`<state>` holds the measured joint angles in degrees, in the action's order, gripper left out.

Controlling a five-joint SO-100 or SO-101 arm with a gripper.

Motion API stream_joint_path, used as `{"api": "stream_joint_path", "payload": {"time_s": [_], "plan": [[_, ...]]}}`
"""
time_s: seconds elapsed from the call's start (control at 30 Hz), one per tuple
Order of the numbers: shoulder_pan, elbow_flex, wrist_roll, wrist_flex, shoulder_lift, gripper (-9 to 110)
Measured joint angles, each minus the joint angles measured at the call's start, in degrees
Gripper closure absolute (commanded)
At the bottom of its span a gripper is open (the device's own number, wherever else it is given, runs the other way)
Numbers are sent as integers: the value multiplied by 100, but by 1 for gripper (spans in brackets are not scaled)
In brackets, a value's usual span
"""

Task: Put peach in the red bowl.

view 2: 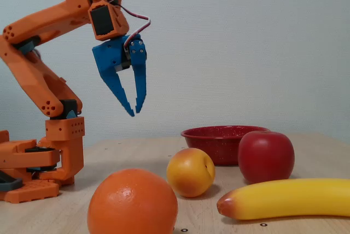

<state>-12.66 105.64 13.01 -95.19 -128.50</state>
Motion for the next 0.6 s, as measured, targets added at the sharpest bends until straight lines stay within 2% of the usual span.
{"api": "stream_joint_path", "payload": {"time_s": [0.37, 0.6], "plan": [[-334, -694, -756, -272, 1406, 100], [-316, -765, -729, -448, 1731, 74]]}}
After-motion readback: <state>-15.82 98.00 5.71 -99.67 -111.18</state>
